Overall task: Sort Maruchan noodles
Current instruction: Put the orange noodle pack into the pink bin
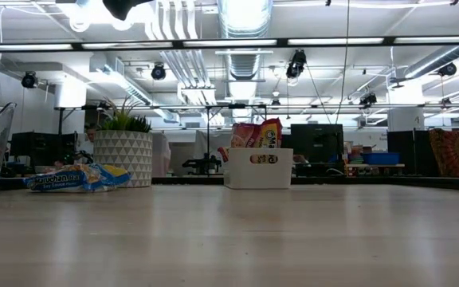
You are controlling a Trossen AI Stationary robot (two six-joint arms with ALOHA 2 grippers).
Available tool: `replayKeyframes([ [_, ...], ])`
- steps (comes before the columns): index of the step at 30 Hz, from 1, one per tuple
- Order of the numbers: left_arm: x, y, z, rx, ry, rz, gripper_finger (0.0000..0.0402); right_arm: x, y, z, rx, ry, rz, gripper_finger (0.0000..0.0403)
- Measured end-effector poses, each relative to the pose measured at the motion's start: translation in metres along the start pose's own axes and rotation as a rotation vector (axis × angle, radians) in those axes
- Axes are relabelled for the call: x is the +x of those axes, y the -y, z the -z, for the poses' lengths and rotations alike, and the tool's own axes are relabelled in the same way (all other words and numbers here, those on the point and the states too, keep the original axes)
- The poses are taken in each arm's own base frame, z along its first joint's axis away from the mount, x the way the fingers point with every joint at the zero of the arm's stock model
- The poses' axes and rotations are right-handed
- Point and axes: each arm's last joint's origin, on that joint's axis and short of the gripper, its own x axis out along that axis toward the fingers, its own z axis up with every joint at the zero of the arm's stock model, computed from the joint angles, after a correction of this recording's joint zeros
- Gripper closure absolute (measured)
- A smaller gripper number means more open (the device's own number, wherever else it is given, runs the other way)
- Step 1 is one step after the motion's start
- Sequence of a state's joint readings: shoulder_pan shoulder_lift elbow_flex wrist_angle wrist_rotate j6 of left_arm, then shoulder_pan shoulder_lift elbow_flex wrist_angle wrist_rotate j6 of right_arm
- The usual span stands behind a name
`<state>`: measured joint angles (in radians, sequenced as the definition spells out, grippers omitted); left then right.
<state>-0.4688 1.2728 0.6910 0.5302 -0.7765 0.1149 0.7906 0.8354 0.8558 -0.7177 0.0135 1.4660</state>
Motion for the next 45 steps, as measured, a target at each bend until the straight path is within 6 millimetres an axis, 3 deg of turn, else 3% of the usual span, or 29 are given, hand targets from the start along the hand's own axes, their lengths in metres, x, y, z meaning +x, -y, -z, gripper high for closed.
replayKeyframes([
  [8,-0.003,0.004,0.001,-0.009,-0.009,0.018,0.0402,0.017,0.009,0.011,0.067,-0.11,0.18,0.0394],
  [21,-0.006,0.007,0.001,-0.01,-0.006,0.037,0.0402,0.009,0.032,0.015,0.147,-0.177,0.437,0.0394],
  [35,-0.006,0.008,0.001,-0.01,-0.006,0.038,0.0402,0.007,0.036,0.014,0.125,-0.158,0.483,0.0372],
  [40,-0.006,0.008,0.001,-0.01,-0.006,0.038,0.0402,0.007,0.036,0.013,0.101,-0.145,0.486,0.039],
  [45,-0.006,0.008,0.001,-0.01,-0.006,0.038,0.0402,0.006,0.038,0.013,0.119,-0.124,0.502,0.0369],
])
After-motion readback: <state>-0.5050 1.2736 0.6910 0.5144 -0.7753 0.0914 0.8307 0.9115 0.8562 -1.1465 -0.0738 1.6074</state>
